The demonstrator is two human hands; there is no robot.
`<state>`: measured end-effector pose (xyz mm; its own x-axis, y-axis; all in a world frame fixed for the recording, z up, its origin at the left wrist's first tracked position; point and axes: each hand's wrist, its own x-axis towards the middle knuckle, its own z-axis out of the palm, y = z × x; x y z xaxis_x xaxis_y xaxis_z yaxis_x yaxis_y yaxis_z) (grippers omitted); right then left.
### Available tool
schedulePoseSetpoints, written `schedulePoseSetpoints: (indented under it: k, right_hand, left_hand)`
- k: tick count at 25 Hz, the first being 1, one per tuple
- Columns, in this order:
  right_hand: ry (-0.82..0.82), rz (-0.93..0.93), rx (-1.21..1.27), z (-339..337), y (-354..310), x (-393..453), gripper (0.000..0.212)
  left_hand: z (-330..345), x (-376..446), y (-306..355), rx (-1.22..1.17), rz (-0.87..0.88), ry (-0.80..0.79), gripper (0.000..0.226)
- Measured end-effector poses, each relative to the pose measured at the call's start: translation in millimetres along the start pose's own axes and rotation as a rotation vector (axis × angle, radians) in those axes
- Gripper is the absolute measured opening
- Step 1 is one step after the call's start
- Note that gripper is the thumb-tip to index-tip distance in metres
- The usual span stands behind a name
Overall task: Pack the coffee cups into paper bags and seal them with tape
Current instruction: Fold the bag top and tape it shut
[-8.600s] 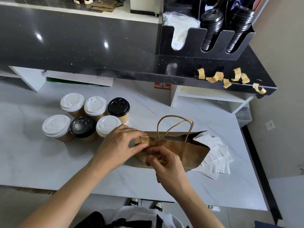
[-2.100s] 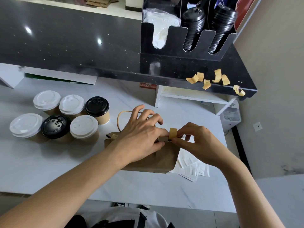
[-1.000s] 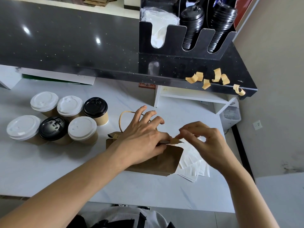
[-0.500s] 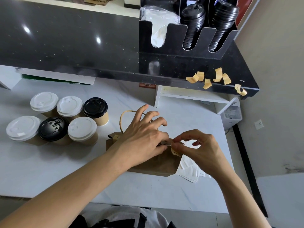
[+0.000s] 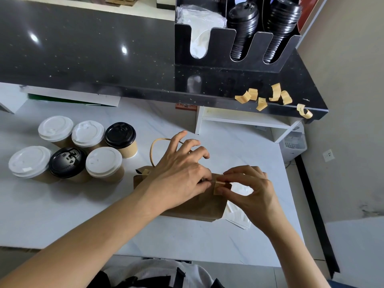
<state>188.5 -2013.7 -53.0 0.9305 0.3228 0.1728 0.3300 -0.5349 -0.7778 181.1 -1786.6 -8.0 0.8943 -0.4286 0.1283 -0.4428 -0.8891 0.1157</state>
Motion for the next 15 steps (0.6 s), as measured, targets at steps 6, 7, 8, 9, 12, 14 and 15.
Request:
schedulePoseSetpoints:
  k: [6,7,8,9,12,14,15]
  right_hand:
    - [-0.142,0.0,-0.167,-2.7,12.6,6.5,0.035]
    - [-0.155,0.006,-0.172,-2.4,13.3,7.3,0.036]
    - [-0.166,0.011,-0.167,-2.1,13.5,8.1,0.035]
    - [-0.173,0.014,-0.154,-2.3,13.6,8.3,0.032]
    - [-0.167,0.012,-0.114,-0.6,13.6,9.4,0.025]
    - [-0.155,0.026,-0.097,1.1,13.5,10.0,0.025]
    - [-0.152,0.031,-0.092,1.1,13.0,10.4,0.025]
  left_hand:
    - [0.9,-1.2,0.4,0.0,0.002,0.014,0.016]
    - [0.9,-1.5,0.5,0.0,0.003,0.017,0.016]
    - [0.7,-1.8,0.5,0.001,0.004,0.017,0.016]
    - [0.8,-1.8,0.4,0.004,0.006,0.018,0.015]
    - [1.1,-2.2,0.0,0.025,0.021,0.032,0.014]
    - [1.2,-2.4,-0.1,0.029,0.033,0.039,0.012]
    - [1.1,-2.5,-0.3,0.028,0.038,0.046,0.012]
